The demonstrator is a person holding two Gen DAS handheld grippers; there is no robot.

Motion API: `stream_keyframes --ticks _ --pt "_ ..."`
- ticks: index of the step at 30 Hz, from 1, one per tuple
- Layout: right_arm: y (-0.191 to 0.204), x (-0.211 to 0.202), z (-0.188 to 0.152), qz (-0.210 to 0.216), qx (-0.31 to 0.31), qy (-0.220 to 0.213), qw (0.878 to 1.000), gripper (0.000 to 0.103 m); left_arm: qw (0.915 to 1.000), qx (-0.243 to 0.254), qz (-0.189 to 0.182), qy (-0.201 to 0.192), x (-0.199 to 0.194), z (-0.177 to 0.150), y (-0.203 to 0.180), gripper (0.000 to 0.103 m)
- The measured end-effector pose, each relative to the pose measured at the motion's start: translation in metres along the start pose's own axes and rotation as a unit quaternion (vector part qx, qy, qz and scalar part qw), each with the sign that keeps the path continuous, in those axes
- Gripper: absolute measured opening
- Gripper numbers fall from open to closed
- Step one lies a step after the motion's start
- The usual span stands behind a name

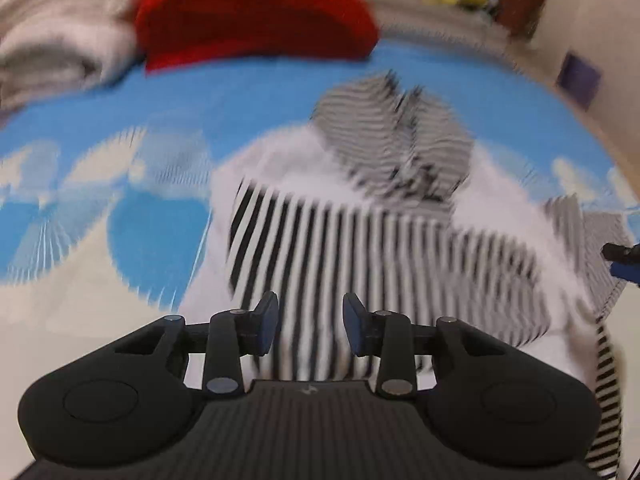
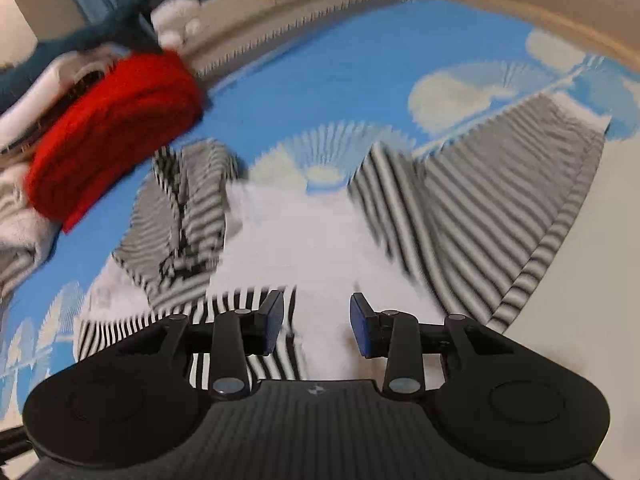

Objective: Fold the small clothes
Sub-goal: 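Fold the held sleeve across the shirt body with the left tool, release, then grasp the other striped sleeve's white cuff with the right tool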

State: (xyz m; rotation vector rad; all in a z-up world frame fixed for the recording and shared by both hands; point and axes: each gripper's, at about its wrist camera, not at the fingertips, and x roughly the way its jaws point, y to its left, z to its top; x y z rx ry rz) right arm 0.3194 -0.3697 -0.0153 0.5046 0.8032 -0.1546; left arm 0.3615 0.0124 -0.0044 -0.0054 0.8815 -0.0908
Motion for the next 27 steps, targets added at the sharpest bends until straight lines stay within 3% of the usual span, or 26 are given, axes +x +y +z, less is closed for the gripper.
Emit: stream_keyframes --ticks 3,7,11,14,21,25,27 --pt "-0.007 -0.017 0.004 0.013 -0.029 -0.040 0.999 0.038 0.9994 0.017 0.005 -0.028 -0.005 0.003 -0.016 0.046" --pt "-0.029 -0.028 0.014 -0.020 -0.062 -0.057 0.996 0.038 0.9998 0.009 -0.007 -0.016 -0.003 0.009 -0.029 0.047" --pt "-0.082 -0.037 0.042 -0.026 -0.005 -0.075 0.997 0.038 0.9996 0.016 -0.012 -0.017 -0.003 0.011 -0.035 0.047" --pt "-0.128 -0.032 0.058 -0.068 0.035 -0.094 0.993 0.038 0.9998 0.006 -0.016 -0.011 0.000 0.012 -0.033 0.047" --pt "-0.235 0.024 0.083 -0.100 0.164 -0.118 0.974 0.034 0.9999 -0.001 -0.013 -0.001 0.009 0.010 -0.033 0.047" --pt "-0.261 0.059 0.079 -0.109 0.204 -0.090 0.969 0.034 0.9998 0.000 -0.020 0.000 0.011 0.011 -0.030 0.047" --pt "-0.262 0.067 0.077 -0.115 0.200 -0.100 0.968 0.033 0.9999 -0.004 -0.014 -0.001 0.011 0.012 -0.027 0.047"
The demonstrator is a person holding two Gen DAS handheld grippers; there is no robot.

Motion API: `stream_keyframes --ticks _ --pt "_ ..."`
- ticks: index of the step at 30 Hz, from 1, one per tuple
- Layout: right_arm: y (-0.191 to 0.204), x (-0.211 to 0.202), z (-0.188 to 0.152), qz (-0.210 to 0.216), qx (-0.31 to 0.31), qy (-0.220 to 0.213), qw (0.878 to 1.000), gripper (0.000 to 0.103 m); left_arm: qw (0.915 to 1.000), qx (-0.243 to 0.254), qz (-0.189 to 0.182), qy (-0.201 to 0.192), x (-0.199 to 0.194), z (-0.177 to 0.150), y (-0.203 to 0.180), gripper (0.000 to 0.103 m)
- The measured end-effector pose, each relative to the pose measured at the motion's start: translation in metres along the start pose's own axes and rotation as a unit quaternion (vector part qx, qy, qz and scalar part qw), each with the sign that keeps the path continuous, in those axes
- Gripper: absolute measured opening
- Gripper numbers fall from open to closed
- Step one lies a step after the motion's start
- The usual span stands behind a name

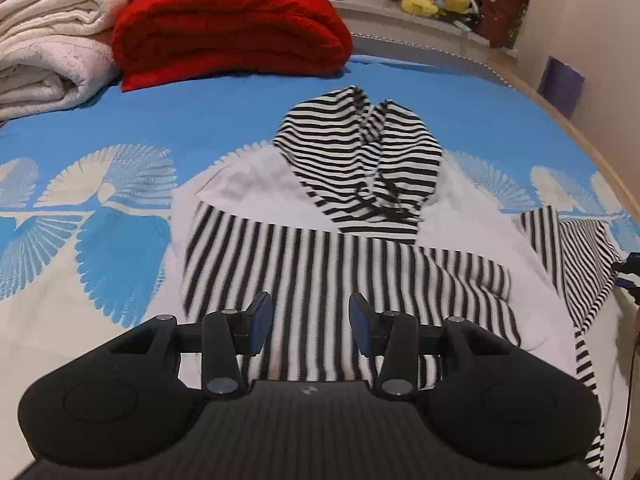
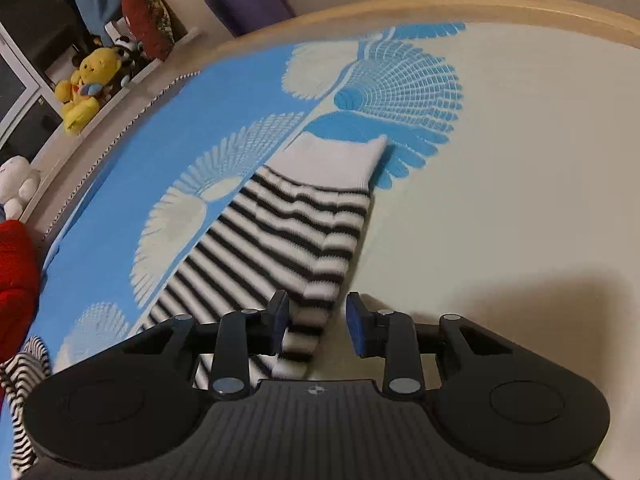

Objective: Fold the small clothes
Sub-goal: 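Grasp the other striped sleeve's white cuff with the right tool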

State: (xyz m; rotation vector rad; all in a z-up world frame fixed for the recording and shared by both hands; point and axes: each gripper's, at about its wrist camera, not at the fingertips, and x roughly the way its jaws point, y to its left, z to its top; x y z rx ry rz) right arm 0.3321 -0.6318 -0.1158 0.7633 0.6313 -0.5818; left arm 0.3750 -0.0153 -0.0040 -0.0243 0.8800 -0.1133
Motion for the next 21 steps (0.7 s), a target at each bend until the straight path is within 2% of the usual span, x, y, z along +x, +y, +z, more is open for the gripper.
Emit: stream_keyframes --ticks 3,4,5,6,11,14,17,21 --pt "0.002 0.007 0.004 0.011 0.023 -0.010 1.000 0.033 1.0000 -0.005 0.005 0.005 0.004 0.001 0.008 0.047" --pt "0.002 0.008 0.006 0.016 0.031 -0.013 0.999 0.029 0.9999 -0.006 0.008 0.005 0.005 0.002 0.010 0.047" --pt "0.001 0.010 0.006 0.013 0.037 -0.016 0.999 0.011 0.9999 -0.008 0.010 0.004 0.005 0.003 0.013 0.047" --pt "0.001 0.010 0.005 0.005 0.040 -0.019 0.999 0.004 0.9998 -0.013 0.013 0.004 0.004 0.003 0.016 0.047" --pt "0.014 -0.012 0.004 -0.048 0.016 -0.077 0.996 0.003 0.9994 -0.032 0.013 -0.008 -0.007 0.010 0.032 0.047" --pt "0.031 -0.034 0.006 -0.093 0.015 -0.112 0.989 0.003 0.9979 -0.061 0.019 -0.014 -0.014 0.016 0.050 0.047" --pt "0.038 -0.046 0.002 -0.108 0.015 -0.123 0.986 0.003 0.9954 -0.093 0.020 -0.012 -0.019 0.019 0.068 0.047" --pt "0.032 -0.048 -0.003 -0.141 0.020 -0.118 0.983 0.003 0.9939 -0.105 0.032 0.005 -0.020 0.015 0.084 0.047"
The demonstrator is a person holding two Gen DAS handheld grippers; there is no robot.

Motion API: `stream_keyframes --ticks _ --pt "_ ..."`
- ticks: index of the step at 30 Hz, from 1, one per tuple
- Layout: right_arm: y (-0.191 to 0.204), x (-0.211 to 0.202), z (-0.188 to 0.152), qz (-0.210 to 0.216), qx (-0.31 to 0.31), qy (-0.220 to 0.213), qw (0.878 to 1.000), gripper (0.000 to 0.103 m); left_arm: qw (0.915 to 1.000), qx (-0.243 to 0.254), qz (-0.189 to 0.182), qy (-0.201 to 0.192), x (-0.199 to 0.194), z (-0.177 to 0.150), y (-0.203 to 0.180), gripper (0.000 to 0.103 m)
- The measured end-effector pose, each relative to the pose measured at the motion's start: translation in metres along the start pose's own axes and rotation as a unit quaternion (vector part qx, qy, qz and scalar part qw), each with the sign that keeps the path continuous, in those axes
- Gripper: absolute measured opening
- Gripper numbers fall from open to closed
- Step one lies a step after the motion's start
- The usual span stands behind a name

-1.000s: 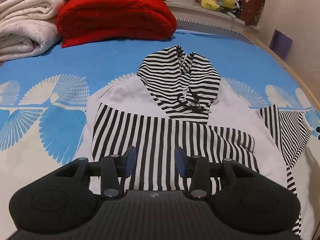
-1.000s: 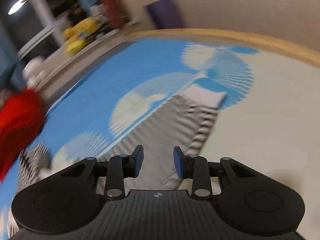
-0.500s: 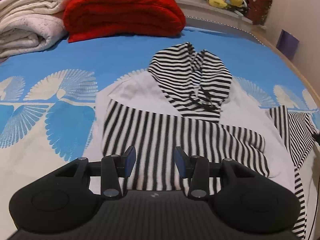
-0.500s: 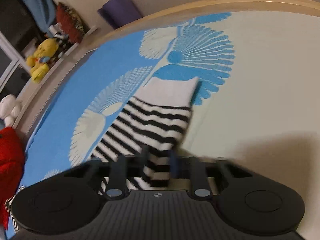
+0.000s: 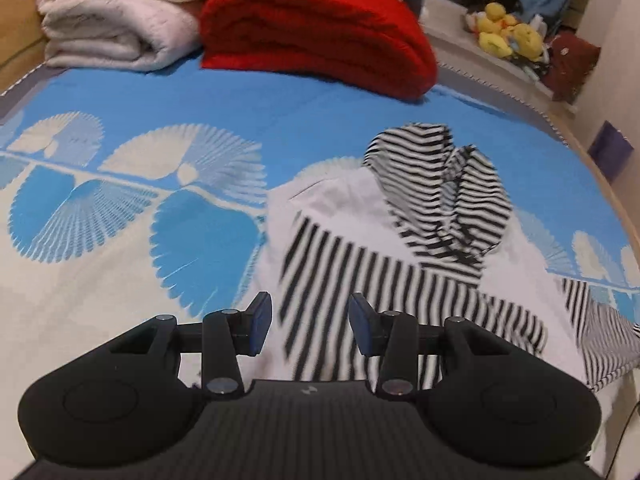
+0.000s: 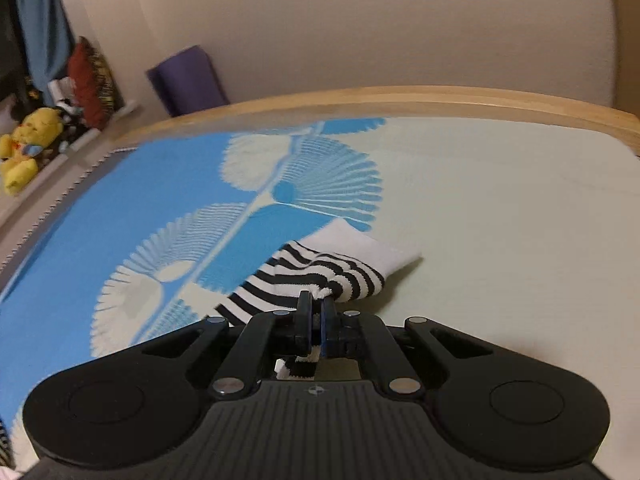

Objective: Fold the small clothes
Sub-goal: 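Grasp the other striped sleeve's white cuff with the right tool, then lay the held sleeve across the shirt body with the right tool, release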

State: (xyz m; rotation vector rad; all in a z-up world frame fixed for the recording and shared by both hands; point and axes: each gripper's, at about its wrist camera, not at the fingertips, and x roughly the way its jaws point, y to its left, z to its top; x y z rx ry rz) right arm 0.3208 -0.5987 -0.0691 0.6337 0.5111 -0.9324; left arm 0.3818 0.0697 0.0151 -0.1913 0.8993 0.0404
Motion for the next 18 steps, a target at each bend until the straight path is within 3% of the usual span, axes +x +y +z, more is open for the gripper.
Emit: stream_keyframes --ticks 3,6,8,10,12,13,14,16,18 --pt "0.025 -0.023 0.001 0.008 -0.057 -0.051 0.997 0.003 1.0000 -0.008 0.000 0.001 -0.003 0.001 0.010 0.047" --pt "0.087 -0.082 -0.016 0.080 -0.164 -0.133 0.974 0.003 0.9997 -0.022 0.002 -0.007 -0.009 0.007 0.022 0.047" --pt "0.133 -0.141 -0.048 0.192 -0.237 -0.164 0.938 0.003 0.9994 -0.033 0.002 -0.013 -0.012 0.012 0.028 0.047" --pt "0.166 -0.207 -0.095 0.316 -0.293 -0.172 0.886 0.003 0.9989 -0.042 0.000 -0.019 -0.016 0.017 0.036 0.047" --pt "0.184 -0.255 -0.140 0.433 -0.322 -0.105 0.835 0.007 0.9986 -0.047 0.001 -0.022 -0.019 0.020 0.043 0.047" --pt "0.192 -0.271 -0.163 0.483 -0.339 -0.041 0.806 0.009 0.9985 -0.050 0.001 -0.020 -0.019 0.021 0.045 0.047" --pt "0.198 -0.283 -0.184 0.506 -0.358 0.015 0.785 0.010 0.9985 -0.051 0.000 -0.019 -0.019 0.021 0.047 0.047" --pt "0.203 -0.295 -0.223 0.495 -0.391 0.112 0.768 0.010 0.9985 -0.054 -0.004 -0.011 -0.017 0.021 0.051 0.047" --pt "0.202 -0.296 -0.240 0.469 -0.397 0.181 0.768 0.016 0.9982 -0.059 -0.009 -0.004 -0.015 0.019 0.052 0.047"
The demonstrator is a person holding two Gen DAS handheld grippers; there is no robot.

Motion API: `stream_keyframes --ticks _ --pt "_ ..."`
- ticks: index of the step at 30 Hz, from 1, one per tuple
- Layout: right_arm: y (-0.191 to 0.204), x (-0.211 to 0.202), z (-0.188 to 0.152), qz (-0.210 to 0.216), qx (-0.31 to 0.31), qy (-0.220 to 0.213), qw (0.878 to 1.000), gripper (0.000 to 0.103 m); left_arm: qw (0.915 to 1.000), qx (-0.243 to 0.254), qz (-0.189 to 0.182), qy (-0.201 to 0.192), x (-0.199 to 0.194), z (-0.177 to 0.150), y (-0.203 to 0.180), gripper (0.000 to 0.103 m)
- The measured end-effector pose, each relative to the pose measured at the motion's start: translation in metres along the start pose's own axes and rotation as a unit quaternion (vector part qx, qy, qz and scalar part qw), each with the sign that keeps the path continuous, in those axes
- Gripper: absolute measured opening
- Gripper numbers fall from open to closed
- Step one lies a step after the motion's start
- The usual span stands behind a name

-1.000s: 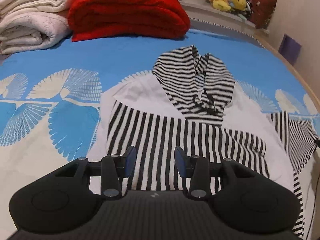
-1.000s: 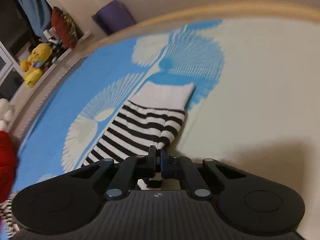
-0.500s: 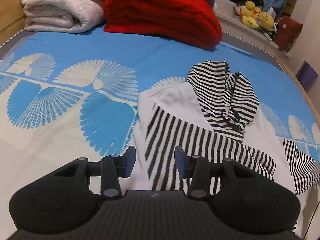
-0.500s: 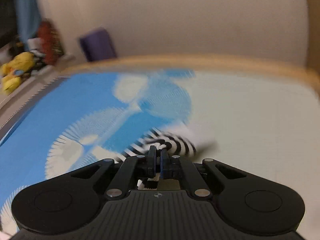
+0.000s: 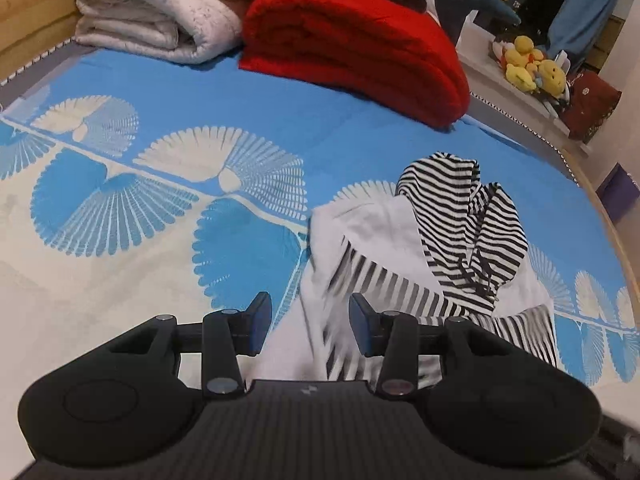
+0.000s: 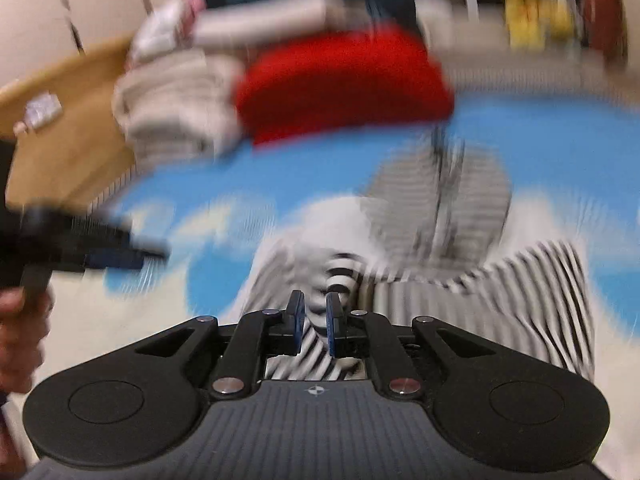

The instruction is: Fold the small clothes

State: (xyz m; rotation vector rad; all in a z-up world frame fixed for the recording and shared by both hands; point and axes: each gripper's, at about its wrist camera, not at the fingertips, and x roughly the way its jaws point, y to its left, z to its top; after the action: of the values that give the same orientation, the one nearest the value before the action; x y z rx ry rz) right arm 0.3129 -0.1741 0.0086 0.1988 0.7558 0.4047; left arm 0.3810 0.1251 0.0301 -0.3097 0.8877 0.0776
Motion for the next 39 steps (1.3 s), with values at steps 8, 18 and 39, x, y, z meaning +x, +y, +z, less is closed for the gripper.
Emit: stream_keyframes --ticks 8,18,39 --pt "-0.081 0.012 -0.021 -0.125 0.178 0.001 0.976 0.033 0.9965 -0.045 -0.036 0.060 0.033 -0.014 0.009 0.047" --pt "-0.156 0.009 -0.059 -0.160 0.315 0.090 0.931 0.030 0.9912 -0.070 -0.063 0.093 0.090 -0.026 -0.045 0.062" --pt "-0.158 0.023 -0.046 -0.164 0.310 0.142 0.926 0.033 0.9753 -0.174 0.102 0.089 0.067 -0.057 -0.006 0.065"
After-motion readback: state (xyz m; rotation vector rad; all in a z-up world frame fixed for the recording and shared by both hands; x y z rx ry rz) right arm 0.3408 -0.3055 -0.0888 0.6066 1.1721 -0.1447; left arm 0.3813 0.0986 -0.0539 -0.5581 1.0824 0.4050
